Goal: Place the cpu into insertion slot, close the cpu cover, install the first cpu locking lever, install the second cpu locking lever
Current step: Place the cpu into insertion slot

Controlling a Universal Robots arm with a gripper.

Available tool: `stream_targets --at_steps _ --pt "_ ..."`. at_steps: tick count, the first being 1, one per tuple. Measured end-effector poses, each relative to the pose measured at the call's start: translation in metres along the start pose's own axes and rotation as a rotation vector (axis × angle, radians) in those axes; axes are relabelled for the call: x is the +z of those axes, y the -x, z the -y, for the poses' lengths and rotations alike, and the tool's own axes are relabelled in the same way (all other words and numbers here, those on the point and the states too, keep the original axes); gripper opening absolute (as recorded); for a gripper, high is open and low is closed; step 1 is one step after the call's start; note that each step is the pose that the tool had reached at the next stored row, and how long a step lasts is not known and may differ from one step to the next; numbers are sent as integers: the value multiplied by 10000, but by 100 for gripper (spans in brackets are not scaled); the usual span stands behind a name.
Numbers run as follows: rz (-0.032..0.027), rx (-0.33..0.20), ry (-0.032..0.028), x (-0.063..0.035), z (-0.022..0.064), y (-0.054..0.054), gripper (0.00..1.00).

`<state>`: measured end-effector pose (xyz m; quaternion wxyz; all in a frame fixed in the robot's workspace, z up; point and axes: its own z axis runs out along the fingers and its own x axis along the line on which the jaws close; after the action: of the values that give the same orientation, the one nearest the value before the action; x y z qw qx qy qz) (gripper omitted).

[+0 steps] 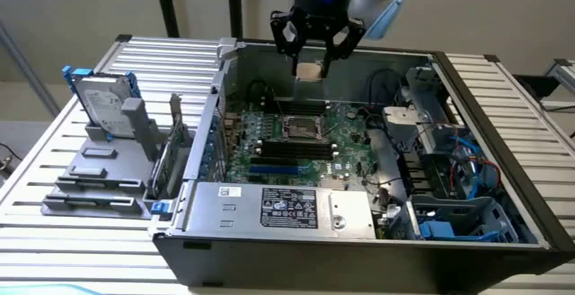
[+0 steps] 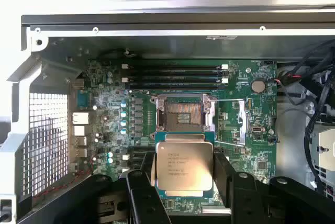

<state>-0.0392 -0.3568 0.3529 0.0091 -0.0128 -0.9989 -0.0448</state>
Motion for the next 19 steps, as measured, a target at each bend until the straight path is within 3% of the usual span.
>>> stream_targets --at_steps 13,19 --pt "-1 -1 -1 0 -2 0 54" --pt "0 1 -11 8 -88 1 54"
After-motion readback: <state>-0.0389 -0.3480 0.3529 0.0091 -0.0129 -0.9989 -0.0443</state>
